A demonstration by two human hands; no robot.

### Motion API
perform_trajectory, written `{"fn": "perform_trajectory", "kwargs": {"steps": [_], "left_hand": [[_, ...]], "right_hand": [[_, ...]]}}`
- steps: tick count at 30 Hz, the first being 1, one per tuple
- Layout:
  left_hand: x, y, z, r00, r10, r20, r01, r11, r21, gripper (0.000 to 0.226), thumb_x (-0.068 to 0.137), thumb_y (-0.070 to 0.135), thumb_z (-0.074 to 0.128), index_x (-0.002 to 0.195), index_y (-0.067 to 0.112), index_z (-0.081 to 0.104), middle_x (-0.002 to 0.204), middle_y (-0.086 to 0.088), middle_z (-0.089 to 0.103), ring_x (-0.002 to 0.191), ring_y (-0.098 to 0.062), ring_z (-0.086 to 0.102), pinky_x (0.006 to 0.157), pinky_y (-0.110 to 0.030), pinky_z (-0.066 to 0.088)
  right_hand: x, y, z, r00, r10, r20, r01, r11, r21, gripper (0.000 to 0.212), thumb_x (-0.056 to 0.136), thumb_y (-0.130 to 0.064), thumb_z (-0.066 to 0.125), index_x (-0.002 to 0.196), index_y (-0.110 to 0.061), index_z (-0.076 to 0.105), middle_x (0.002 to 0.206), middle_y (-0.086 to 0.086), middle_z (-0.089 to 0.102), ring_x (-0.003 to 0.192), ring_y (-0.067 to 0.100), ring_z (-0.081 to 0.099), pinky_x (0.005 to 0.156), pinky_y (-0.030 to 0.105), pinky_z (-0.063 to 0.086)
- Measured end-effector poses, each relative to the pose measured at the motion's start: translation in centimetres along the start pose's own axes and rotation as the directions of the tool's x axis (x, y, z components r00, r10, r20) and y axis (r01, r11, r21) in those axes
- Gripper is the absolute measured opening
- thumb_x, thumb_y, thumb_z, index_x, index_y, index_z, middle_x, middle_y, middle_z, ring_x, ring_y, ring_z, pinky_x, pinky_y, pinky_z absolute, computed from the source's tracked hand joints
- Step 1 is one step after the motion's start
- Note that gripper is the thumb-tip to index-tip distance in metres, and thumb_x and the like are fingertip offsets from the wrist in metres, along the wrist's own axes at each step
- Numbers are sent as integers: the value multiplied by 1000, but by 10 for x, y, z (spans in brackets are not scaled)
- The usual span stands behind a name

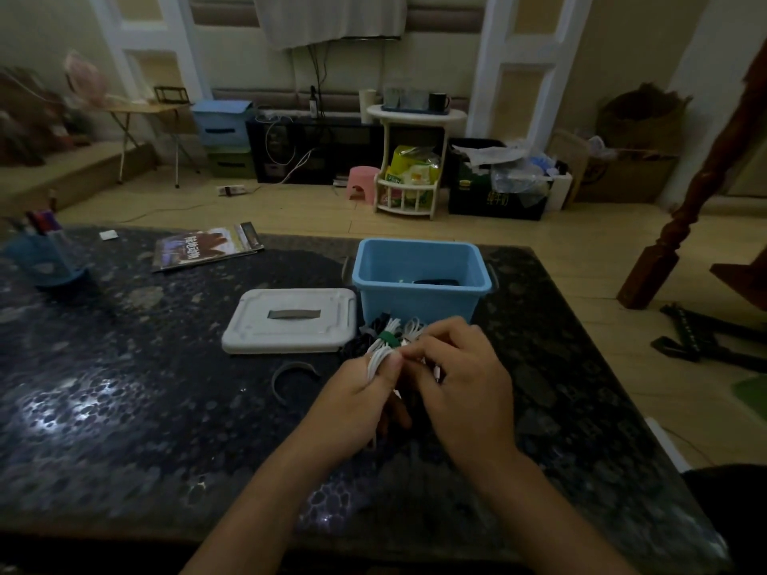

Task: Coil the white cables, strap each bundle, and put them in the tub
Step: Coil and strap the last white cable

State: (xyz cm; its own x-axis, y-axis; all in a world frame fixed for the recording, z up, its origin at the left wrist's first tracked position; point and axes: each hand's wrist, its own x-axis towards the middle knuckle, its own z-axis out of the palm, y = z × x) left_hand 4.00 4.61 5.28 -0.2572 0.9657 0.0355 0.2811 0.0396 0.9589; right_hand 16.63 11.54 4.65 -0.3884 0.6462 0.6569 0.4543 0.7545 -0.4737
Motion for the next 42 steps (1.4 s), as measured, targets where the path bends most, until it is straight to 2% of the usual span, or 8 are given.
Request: {"fn": "perform_trajectory", "kwargs": {"steps": [7, 10, 13, 17, 24, 31, 36, 42], "left_hand": [[1, -13, -5, 991, 49, -123, -22, 978, 207, 32, 100, 49, 38, 89, 33, 63, 81, 6, 68, 75, -4, 63, 66, -24, 48], [-1, -19, -4, 998, 42, -36, -27, 934, 355, 25, 100, 52, 40, 101, 38, 61, 87, 6, 68, 77, -3, 63, 72, -27, 51], [2, -25, 1, 1000, 14, -5, -9, 850, 527, 23, 103, 29, 46, 119, 22, 62, 94, -3, 70, 81, -17, 67, 76, -39, 57], [2, -28, 1, 1000, -7, -6, 10, 797, 604, 25, 101, 29, 49, 120, 16, 61, 99, -8, 68, 85, -24, 65, 79, -47, 53], [6, -16, -5, 988, -24, 152, -17, 965, 261, 23, 93, 33, 66, 115, 37, 65, 105, 15, 72, 94, 0, 67, 87, -31, 56], [1, -9, -8, 974, -3, 225, -32, 988, 153, 26, 94, 15, 65, 106, 39, 63, 94, 28, 71, 90, 8, 66, 75, -9, 46], [-1, -15, -12, 986, -34, 164, 1, 980, 201, 15, 97, 20, 59, 102, 31, 69, 92, 9, 74, 83, 0, 68, 72, -17, 52], [3, -21, -9, 991, -21, 132, -28, 934, 357, 15, 85, 34, 71, 98, 30, 64, 91, 9, 70, 84, -5, 66, 80, -37, 55]], "right_hand": [[6, 1, -3, 911, 145, 386, -291, 890, 352, 29, 93, -10, 58, 103, -26, 79, 87, -11, 73, 83, 6, 67, 78, 26, 55], [9, 2, -6, 834, 244, 495, -455, 812, 367, 24, 96, -34, 54, 93, -30, 77, 85, -10, 74, 81, 6, 68, 79, 35, 58], [5, 1, -3, 856, 240, 457, -358, 914, 190, 28, 88, -56, 62, 89, -29, 70, 81, -13, 71, 77, -2, 65, 70, 17, 52], [5, 1, 0, 849, 250, 466, -367, 913, 179, 16, 90, -43, 69, 90, -27, 71, 81, -13, 71, 77, -5, 65, 66, 10, 49], [15, 11, -8, 819, 173, 548, -385, 873, 300, 8, 89, -22, 74, 95, -26, 77, 87, -11, 76, 83, 0, 70, 79, 22, 58], [16, 10, -11, 842, 97, 531, -301, 901, 313, 10, 90, -22, 72, 100, -24, 76, 87, -14, 73, 82, -5, 67, 73, 11, 50], [17, 11, -11, 795, -15, 607, -202, 936, 288, 17, 86, -39, 73, 102, -35, 71, 92, -18, 69, 91, -3, 63, 77, 13, 49], [15, 14, -5, 856, -99, 507, 58, 994, 96, 20, 96, -41, 60, 87, -25, 67, 81, -13, 62, 76, 5, 55, 70, 24, 45]]}}
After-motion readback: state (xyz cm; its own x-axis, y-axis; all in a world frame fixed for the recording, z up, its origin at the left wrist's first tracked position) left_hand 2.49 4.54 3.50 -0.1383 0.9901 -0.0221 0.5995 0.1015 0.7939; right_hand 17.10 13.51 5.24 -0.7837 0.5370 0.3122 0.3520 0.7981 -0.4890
